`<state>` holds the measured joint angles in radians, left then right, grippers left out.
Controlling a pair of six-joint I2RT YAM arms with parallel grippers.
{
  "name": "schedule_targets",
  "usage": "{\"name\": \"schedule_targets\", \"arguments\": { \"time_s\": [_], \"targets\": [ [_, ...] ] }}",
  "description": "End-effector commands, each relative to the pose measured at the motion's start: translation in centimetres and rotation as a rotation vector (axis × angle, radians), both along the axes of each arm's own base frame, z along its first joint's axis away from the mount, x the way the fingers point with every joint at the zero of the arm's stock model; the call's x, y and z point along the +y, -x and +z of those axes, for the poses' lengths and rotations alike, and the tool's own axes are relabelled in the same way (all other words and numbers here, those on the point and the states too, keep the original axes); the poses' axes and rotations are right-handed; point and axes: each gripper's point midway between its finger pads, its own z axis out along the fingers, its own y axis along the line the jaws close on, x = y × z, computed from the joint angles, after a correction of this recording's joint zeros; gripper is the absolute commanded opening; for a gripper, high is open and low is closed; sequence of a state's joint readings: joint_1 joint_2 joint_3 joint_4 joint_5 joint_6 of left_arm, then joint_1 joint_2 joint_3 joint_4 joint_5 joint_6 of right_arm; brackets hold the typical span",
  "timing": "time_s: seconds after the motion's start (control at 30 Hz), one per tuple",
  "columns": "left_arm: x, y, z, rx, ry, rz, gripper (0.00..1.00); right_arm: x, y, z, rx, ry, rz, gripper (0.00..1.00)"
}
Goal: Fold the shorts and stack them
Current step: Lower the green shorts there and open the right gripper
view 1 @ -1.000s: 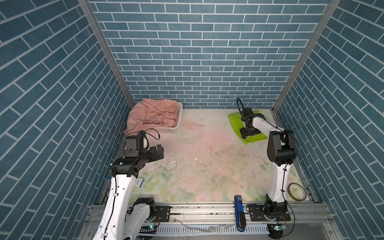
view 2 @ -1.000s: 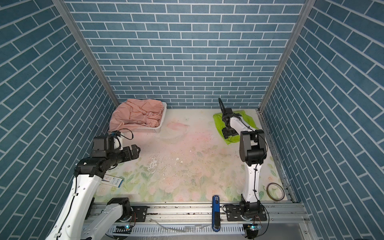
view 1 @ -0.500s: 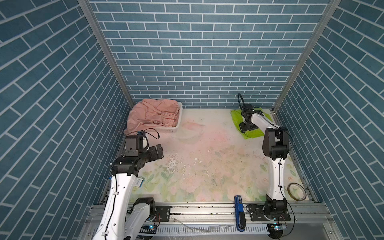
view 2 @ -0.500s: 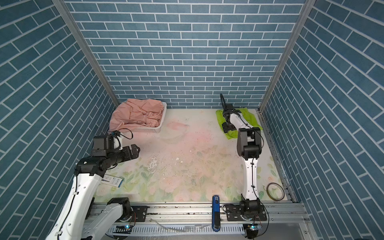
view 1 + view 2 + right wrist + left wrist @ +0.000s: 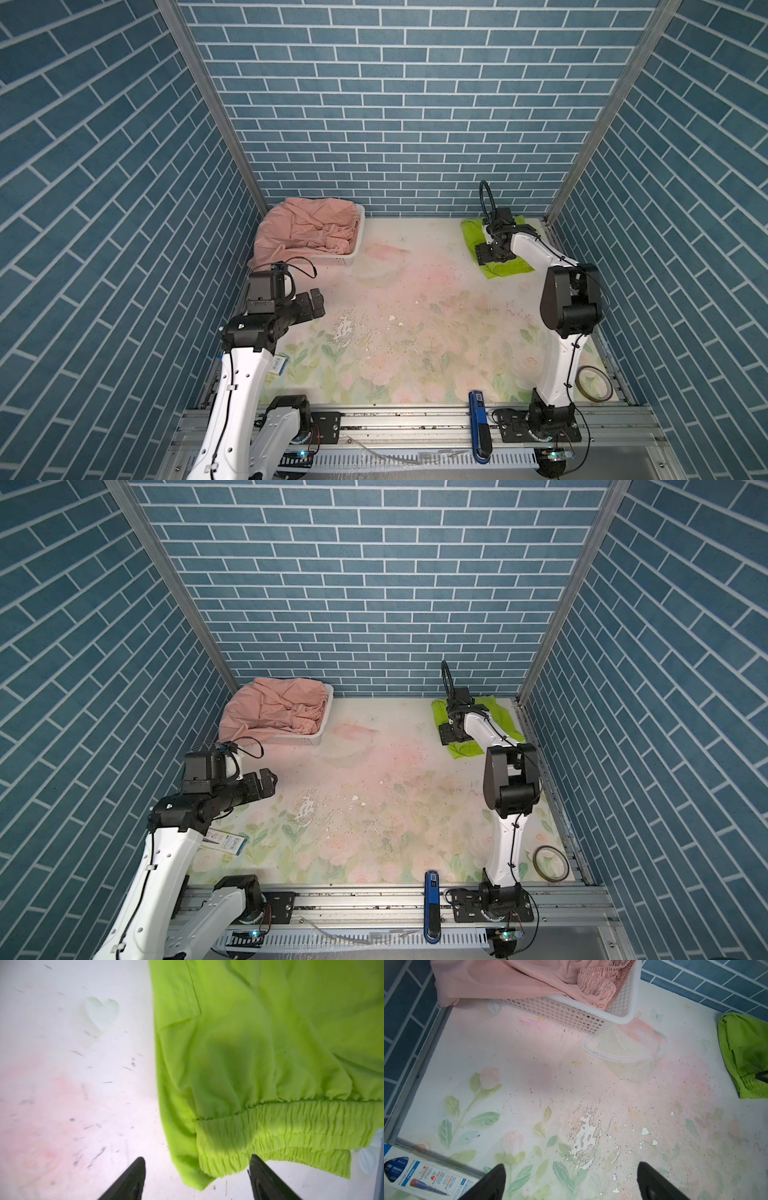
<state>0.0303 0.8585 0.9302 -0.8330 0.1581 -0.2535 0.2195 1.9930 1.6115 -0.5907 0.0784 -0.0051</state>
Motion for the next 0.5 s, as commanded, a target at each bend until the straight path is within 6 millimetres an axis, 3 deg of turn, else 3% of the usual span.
{"name": "schedule_targets", "arguments": {
  "time_s": [0.0,0.17,0.27,0.47],
  "targets": [
    [0.5,0.2,-0.1,0.004,-0.019,0.013,1.0,3.4,1.9,4.4,-0.112,-0.14,0.069,0.79],
    [0.7,0.0,0.3,-0.007,-0.027,0.022,1.0,8.0,8.2,7.6,-0.189,-0.353,0.212,0.79],
    [1.3,-0.9,1.5,-0.038,-0.03,0.068,1.0,10.4,12.1,8.4,-0.212,-0.452,0.286,0.78],
    [1.8,-6.6,5.9,-0.064,-0.106,0.1,1.0,15.3,19.5,8.2,-0.191,-0.556,0.483,0.78]
  ]
}}
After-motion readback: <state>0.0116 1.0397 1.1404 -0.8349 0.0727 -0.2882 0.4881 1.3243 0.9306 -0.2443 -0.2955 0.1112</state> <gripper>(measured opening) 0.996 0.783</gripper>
